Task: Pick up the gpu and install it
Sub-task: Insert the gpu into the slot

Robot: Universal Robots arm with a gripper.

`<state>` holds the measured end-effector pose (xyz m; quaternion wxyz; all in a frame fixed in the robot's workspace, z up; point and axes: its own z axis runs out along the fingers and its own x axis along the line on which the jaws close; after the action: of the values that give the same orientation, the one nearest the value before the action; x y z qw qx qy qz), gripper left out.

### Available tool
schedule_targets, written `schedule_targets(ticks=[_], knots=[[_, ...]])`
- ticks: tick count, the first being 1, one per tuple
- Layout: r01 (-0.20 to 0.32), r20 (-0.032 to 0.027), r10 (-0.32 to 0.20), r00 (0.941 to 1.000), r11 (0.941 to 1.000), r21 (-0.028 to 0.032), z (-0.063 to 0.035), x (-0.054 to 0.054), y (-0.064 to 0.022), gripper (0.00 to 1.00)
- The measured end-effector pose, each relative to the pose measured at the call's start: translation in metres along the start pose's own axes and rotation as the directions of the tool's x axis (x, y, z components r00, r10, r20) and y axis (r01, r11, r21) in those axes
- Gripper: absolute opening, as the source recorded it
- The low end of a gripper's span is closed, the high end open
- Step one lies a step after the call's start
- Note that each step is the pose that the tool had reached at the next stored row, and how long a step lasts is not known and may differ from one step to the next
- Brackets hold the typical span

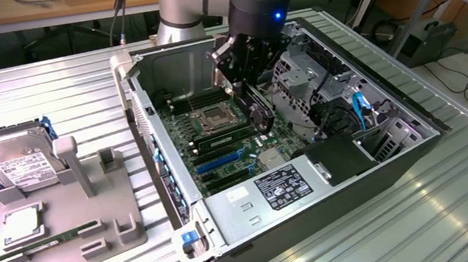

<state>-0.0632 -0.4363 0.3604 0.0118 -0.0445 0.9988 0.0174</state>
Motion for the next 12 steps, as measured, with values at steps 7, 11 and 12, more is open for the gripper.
schedule_targets(ticks=[7,11,12], knots=[[0.015,-0.0006,-0.015,0.9999,0.9999,0.0002,0.0,0.0,-0.0001,0.26],[0.021,-0.0008,-0.021,0.9998,0.9998,0.0002,0.0,0.0,0.0,0.26],[0.024,-0.0009,-0.024,0.9997,0.9997,0.0001,0.0,0.0,0.0,0.26]])
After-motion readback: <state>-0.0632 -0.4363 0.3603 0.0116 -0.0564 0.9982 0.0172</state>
